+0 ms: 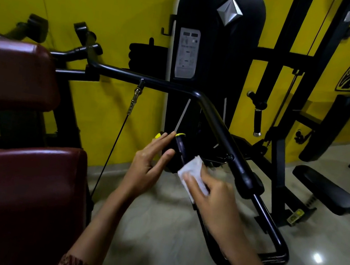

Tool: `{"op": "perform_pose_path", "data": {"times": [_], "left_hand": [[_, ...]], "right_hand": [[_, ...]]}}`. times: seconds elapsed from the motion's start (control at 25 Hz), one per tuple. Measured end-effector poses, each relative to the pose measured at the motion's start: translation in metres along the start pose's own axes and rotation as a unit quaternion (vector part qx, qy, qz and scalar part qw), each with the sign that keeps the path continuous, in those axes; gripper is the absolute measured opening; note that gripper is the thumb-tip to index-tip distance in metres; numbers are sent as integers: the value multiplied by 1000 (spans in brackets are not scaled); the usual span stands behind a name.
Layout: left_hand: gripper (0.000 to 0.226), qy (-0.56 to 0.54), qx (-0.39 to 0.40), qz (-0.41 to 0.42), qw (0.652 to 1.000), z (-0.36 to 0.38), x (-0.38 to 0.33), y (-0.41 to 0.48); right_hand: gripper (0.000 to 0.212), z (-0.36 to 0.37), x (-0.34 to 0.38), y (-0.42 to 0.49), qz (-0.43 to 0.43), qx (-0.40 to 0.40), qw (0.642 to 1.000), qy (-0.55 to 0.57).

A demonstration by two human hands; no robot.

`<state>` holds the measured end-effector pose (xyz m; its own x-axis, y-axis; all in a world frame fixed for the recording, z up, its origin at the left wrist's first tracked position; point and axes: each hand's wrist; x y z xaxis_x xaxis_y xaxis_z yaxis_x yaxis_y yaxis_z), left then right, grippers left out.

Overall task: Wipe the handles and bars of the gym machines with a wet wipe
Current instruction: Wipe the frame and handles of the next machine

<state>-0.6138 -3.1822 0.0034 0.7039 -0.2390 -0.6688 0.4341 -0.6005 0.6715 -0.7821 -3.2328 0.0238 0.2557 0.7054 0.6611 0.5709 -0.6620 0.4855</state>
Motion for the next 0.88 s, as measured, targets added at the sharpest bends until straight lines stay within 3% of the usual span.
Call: {"op": "perform_pose_path", "data": {"times": [0.16,0.36,0.48,0.64,0.8,0.88], "left_hand": [[44,-21,-14,0,1000,2,2,0],[44,-58,-25,-15,998,4,5,0],[45,-68,-25,-15,997,4,4,0],[49,-49,-31,-6,998,8,-2,-7],[45,39,-84,35,995,16,-19,-21],[40,79,-98,64,990,19,-36,-25]], "right_hand": [[49,1,0,-4,-84,-34,994,-63],[46,24,26,63,-112,18,987,-117],[45,32,15,43,-167,-25,968,-184],[49,30,-9,5,-212,-89,956,-184],[46,13,-18,-29,-212,-64,963,-152],[43,-5,-26,-38,-190,-30,979,-72]]}}
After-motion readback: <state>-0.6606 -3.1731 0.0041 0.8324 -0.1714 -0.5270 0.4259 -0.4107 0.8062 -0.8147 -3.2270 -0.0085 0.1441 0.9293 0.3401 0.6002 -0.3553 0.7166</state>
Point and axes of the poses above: each hand's wrist, its own y-axis towards the middle knuckle, its own z-axis out of the palm, x = y × z, and after that the axes turned 4 degrees about -x, right-handed
